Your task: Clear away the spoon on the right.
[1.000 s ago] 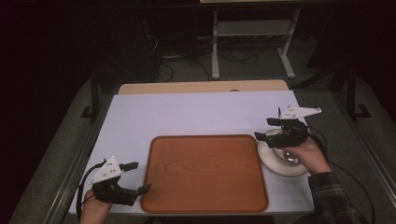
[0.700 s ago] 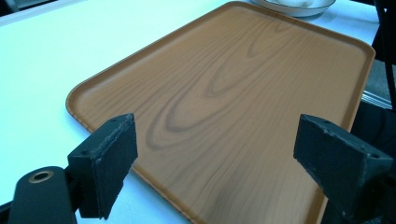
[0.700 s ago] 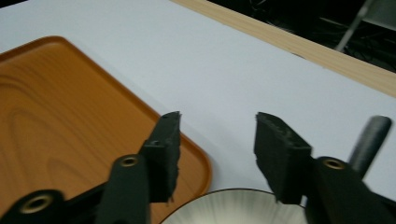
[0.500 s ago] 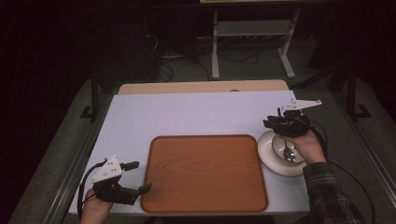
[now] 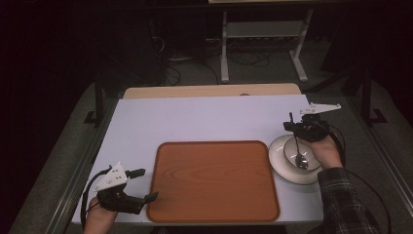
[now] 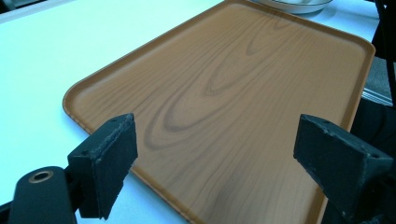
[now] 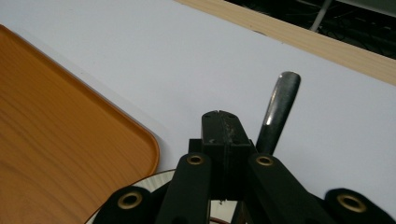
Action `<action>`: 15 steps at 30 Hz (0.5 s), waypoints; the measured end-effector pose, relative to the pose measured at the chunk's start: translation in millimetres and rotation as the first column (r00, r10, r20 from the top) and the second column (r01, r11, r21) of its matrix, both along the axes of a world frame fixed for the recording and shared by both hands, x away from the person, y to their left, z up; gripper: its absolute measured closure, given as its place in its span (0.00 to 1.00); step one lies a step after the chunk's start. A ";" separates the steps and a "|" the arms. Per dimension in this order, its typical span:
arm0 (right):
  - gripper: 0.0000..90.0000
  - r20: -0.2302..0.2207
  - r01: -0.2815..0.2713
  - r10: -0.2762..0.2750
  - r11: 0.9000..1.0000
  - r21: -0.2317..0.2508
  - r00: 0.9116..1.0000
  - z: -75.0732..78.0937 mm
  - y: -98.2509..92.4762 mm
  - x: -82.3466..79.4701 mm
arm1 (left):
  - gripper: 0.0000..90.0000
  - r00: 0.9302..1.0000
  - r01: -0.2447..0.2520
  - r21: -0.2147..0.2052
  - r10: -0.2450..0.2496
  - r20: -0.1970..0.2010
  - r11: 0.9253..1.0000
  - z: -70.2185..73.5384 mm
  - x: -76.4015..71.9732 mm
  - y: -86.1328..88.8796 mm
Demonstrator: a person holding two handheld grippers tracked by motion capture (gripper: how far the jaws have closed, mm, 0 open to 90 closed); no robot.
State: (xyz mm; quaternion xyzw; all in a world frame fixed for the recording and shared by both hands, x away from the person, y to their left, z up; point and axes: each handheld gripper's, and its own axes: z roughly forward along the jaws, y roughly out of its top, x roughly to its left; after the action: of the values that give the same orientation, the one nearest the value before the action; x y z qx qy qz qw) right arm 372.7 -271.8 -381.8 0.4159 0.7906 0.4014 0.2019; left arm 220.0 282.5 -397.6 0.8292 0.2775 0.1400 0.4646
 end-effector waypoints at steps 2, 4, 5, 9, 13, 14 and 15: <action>0.99 0.004 0.003 -0.003 1.000 0.001 1.000 -0.6 -1.7 -0.6 | 0.14 1.000 0.000 0.000 0.000 0.001 1.000 0.1 -0.1 -0.1; 0.99 0.001 0.012 -0.012 1.000 -0.001 1.000 -1.9 -3.5 -0.8 | 0.14 1.000 0.000 0.002 0.000 0.000 1.000 0.0 -0.1 0.0; 0.99 0.000 0.023 -0.023 1.000 -0.003 1.000 -3.3 -5.6 -0.5 | 0.14 1.000 0.000 0.002 0.000 0.000 1.000 -0.1 0.0 0.1; 0.99 0.003 0.035 -0.035 0.999 -0.009 0.999 -4.1 -8.4 -1.2 | 0.14 1.000 -0.001 0.003 0.001 0.000 1.000 0.0 -0.4 0.0; 0.99 0.006 0.046 -0.046 0.999 -0.011 0.999 -3.7 -11.7 -2.8 | 0.14 1.000 0.002 0.004 -0.002 0.000 1.000 0.1 -1.1 0.1; 0.99 0.006 0.051 -0.051 0.999 -0.010 0.999 -4.2 -13.4 -3.2 | 0.14 1.000 0.003 0.004 -0.003 0.001 1.000 0.2 -1.2 0.2; 0.99 0.006 0.051 -0.051 0.999 -0.010 0.999 -4.2 -13.4 -3.2 | 0.14 1.000 0.003 0.004 -0.003 0.001 1.000 0.1 -1.2 0.1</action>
State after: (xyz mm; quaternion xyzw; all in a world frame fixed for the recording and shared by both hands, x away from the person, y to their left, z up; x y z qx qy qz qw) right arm 369.5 -285.2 -386.0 0.4336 0.7812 0.3935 0.2164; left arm 218.8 282.6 -397.5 0.8304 0.2760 0.1402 0.4632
